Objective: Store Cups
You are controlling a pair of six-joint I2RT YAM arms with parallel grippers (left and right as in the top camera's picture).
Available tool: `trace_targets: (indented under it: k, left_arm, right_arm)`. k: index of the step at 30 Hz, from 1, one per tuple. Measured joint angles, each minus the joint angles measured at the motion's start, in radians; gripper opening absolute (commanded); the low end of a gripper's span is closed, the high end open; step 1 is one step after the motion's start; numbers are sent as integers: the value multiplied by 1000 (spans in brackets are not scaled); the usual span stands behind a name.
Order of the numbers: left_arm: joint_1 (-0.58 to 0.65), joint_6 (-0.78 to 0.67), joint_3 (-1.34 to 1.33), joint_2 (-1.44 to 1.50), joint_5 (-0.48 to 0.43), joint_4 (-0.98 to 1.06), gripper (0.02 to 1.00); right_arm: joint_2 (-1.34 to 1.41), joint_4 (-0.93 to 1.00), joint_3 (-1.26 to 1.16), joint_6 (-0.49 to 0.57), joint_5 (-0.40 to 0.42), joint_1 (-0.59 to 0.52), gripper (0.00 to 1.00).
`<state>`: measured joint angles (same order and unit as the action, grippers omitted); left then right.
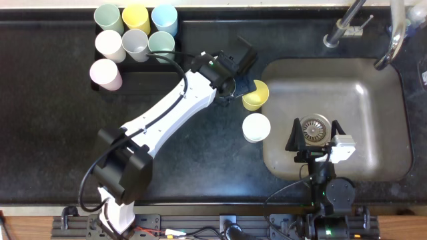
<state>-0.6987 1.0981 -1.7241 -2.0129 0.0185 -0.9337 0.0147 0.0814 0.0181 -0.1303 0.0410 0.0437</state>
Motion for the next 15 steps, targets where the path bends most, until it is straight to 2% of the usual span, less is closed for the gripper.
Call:
trace_targets:
  k: [11, 13, 14, 15]
  left_arm:
    - [0, 0, -1, -46, -80, 14, 998]
    - [0, 0, -1, -58, -87, 14, 969]
    - [0, 0, -1, -63, -90, 14, 855]
    - [0, 1, -1, -64, -90, 14, 345]
  right_arm:
    - [0, 0, 0, 0, 0, 0, 998]
    - [0, 0, 0, 0, 0, 0, 998]
    - [0, 0, 0, 0, 0, 0, 998]
    - [0, 0, 0, 0, -1, 0, 998]
